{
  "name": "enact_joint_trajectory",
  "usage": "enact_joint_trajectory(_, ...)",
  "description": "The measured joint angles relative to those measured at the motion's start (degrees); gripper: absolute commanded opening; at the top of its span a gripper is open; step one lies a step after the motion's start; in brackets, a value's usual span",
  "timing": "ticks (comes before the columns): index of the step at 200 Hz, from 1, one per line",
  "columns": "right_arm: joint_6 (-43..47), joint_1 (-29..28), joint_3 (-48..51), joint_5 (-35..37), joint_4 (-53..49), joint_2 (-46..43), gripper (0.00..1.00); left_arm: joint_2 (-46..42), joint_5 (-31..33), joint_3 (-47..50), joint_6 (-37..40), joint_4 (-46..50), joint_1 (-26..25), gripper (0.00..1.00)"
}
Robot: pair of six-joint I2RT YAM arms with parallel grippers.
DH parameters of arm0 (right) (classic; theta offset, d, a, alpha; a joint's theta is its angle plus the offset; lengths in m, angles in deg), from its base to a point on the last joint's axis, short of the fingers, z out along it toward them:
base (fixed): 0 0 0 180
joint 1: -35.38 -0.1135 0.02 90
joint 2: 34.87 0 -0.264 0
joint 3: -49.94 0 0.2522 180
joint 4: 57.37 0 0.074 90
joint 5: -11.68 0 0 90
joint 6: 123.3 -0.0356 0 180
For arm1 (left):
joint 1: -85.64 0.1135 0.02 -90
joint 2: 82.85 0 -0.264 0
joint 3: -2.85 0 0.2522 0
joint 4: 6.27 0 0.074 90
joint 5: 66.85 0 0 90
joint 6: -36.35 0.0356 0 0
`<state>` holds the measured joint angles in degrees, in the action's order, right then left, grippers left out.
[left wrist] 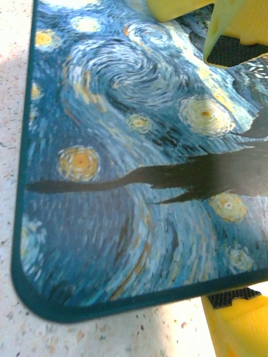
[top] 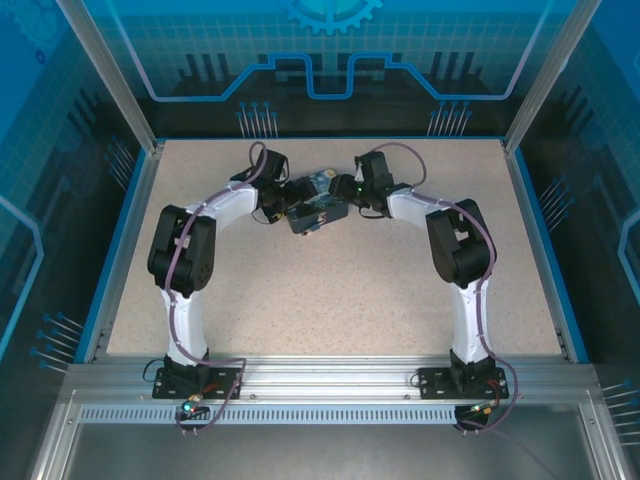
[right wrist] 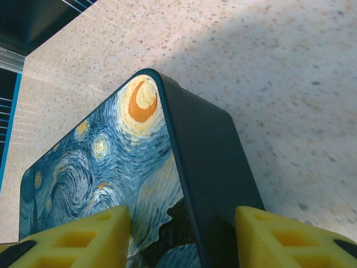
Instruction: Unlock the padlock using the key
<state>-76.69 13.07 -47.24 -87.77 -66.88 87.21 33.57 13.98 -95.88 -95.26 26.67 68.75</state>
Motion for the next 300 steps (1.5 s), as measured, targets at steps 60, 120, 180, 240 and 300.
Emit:
enact_joint_trajectory(60,-1.38,-0.76,18.82,0.26,2.38,-13.92,0.48,-8.41,1.92,12.04,-3.39,-1.44,-6.86,0.99)
enact_joint_trajectory(120,-3.1,-7.74,38.45,3.69,1.84,-31.76,0.48,-24.81,4.04,30.51,-11.98,-1.49,-16.17,0.99)
enact_joint_trajectory(180,-3.48,-7.98,30.36,4.85,3.98,-23.37,0.48,-21.05,8.55,25.83,-10.69,-0.13,-13.38,0.99)
enact_joint_trajectory(240,-3.37,-7.17,26.64,6.93,6.54,-19.47,0.66,-16.22,8.26,21.11,-7.56,-2.05,-10.36,0.99)
enact_joint_trajectory(300,-3.23,-8.81,36.52,9.09,2.95,-34.91,0.68,-16.17,6.23,23.45,-7.89,-7.56,-9.84,0.99)
